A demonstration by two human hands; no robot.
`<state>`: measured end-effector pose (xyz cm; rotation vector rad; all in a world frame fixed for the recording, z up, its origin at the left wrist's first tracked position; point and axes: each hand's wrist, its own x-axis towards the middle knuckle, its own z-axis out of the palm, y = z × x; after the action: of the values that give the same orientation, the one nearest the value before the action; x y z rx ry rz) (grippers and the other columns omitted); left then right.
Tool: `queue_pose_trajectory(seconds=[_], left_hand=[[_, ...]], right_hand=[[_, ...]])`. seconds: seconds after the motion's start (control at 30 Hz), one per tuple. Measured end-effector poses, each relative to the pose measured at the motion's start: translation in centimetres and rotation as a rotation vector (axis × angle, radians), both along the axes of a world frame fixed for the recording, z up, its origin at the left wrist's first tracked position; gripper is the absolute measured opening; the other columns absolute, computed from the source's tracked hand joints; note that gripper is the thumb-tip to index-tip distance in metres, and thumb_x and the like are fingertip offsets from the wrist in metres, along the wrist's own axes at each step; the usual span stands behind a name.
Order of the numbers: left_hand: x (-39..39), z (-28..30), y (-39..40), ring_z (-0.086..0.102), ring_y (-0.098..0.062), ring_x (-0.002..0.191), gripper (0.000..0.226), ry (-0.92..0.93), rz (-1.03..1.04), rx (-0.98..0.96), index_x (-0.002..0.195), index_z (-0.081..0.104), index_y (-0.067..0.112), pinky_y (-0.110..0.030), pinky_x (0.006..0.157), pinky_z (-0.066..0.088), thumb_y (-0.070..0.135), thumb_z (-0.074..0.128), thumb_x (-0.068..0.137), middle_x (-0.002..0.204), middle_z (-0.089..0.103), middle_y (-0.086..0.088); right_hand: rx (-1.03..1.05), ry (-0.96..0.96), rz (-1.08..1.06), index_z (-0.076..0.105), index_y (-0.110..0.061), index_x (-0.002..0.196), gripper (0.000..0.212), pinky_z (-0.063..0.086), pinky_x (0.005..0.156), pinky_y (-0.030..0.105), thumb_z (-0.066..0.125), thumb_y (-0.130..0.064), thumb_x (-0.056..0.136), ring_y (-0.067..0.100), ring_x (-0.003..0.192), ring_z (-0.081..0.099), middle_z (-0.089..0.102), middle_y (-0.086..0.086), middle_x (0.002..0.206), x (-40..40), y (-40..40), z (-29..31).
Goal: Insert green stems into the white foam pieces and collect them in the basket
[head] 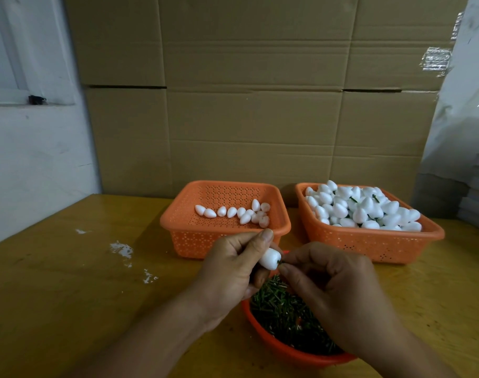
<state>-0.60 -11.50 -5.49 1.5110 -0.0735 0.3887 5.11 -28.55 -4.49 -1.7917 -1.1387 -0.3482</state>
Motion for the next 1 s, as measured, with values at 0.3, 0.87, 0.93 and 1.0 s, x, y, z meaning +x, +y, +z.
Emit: queue_pose_trajectory(seconds=[0.3,0.87,0.93,1.0], left_hand=[[-0.11,-0.06,0.28,0.04,-0.006,0.044,0.041,-0.007,-0.03,0.024,0.1,0.077,0.017,-0.017,0.042,0.03,0.05,0.051,0.096,0.057,0.05,0.0],[0.08,-0.52,0.17,0.041,-0.007,0.05,0.018,-0.151,-0.06,0.152,0.103,0.071,0.017,-0.02,0.048,0.035,0.032,0.065,0.094,0.059,0.049,0.007],[0.08,-0.58,0.1,0.042,-0.006,0.051,0.021,-0.177,-0.044,0.184,0.101,0.07,0.018,-0.019,0.05,0.037,0.037,0.064,0.094,0.059,0.05,0.009],[0.03,-0.62,0.04,0.044,-0.005,0.051,0.026,-0.187,-0.024,0.21,0.1,0.069,0.018,-0.017,0.051,0.039,0.042,0.063,0.092,0.058,0.05,0.01]], right_hand=[[0.027,-0.027,-0.109,0.077,-0.036,0.082,0.015,0.039,0.046,0.009,0.081,-0.021,0.079,0.003,0.05,0.06,0.068,-0.019,0.064,0.04,0.05,-0.06],[0.096,0.239,-0.053,0.073,-0.035,0.083,0.012,0.057,0.049,0.032,0.073,-0.023,0.085,0.01,0.051,0.067,0.072,-0.004,0.062,-0.13,0.34,-0.33],[0.112,0.281,-0.033,0.073,-0.035,0.084,0.013,0.058,0.052,0.041,0.073,-0.023,0.086,0.014,0.053,0.068,0.072,0.0,0.063,-0.32,0.43,-0.33],[0.112,0.31,-0.02,0.074,-0.034,0.083,0.012,0.059,0.054,0.046,0.073,-0.023,0.087,0.018,0.055,0.069,0.073,0.002,0.063,-0.47,0.52,-0.34]])
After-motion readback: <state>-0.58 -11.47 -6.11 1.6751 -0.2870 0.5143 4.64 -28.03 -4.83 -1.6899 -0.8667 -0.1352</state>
